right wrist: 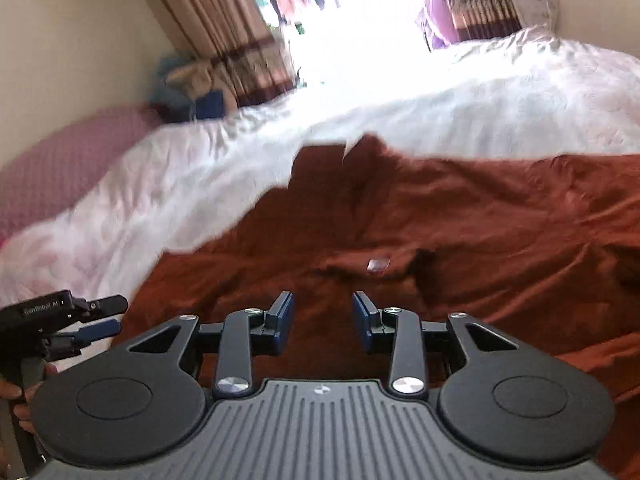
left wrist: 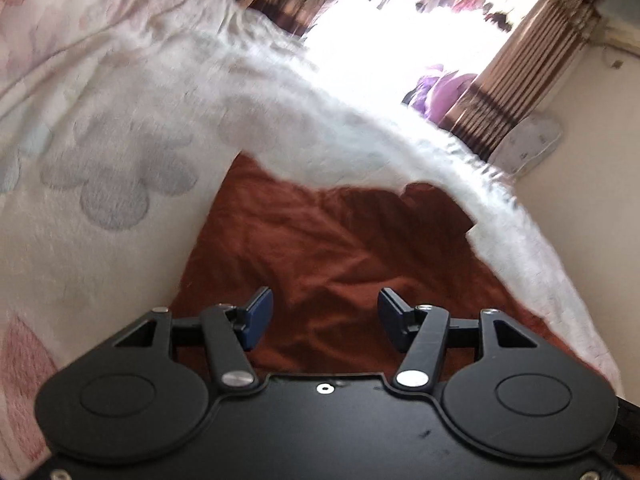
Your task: Fold large clothes
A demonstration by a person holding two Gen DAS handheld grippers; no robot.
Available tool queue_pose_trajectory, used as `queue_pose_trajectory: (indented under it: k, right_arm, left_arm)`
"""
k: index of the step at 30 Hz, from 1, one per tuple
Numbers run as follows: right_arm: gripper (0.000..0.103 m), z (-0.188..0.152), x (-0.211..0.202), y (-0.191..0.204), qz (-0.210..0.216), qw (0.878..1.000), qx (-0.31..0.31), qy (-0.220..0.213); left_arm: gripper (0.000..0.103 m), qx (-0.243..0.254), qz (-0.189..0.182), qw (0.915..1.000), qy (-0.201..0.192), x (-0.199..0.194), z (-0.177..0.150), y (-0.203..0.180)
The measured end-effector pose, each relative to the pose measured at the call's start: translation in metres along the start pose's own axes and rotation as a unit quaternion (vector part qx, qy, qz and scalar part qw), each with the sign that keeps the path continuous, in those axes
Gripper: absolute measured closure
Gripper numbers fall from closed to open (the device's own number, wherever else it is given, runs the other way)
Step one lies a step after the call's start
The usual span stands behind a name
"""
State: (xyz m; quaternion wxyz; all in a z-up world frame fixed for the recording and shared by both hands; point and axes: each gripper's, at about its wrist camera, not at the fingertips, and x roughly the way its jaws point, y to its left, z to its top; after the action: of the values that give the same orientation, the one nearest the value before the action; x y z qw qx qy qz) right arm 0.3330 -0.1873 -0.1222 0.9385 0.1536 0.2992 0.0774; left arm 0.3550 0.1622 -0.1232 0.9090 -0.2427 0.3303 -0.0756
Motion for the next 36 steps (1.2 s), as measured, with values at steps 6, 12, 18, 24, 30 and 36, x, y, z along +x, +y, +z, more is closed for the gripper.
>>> queue_pose_trajectory:
  k: [6, 12, 18, 24, 30, 36]
  right_arm:
    - [0.08, -0.022, 0.031, -0.023, -0.019, 0.998, 0.039, 0.034]
    - [0.067, -0.007, -0.009, -0.052, 0.019, 0.991, 0.132, 0.012]
    - [0.047, 0.002, -0.106, -0.158, -0.067, 0.981, 0.164, -0.082]
    - [0.046, -0.021, -0.198, -0.307, -0.18, 0.921, 0.296, -0.176]
    - [0.046, -0.053, -0.232, -0.41, -0.176, 0.847, 0.437, -0.249]
    - [0.046, -0.051, -0.21, -0.451, -0.164, 0.82, 0.478, -0.27]
  left_arm:
    - [0.043, 0.015, 0.029, 0.9987, 0.04, 0.037, -0.019, 0.014]
    - [0.043, 0.021, 0.043, 0.998, 0.041, 0.029, -0.008, 0.001]
    - [0.043, 0.063, 0.032, 0.9969, 0.034, -0.006, -0.014, -0.023]
    - [0.043, 0.071, 0.031, 0.9966, 0.029, -0.02, -0.031, -0.035]
    - [0.043, 0.061, 0.052, 0.9961, 0.035, -0.012, -0.039, -0.046]
    - [0.043, 0.066, 0.077, 0.9942, 0.036, -0.007, -0.042, -0.052]
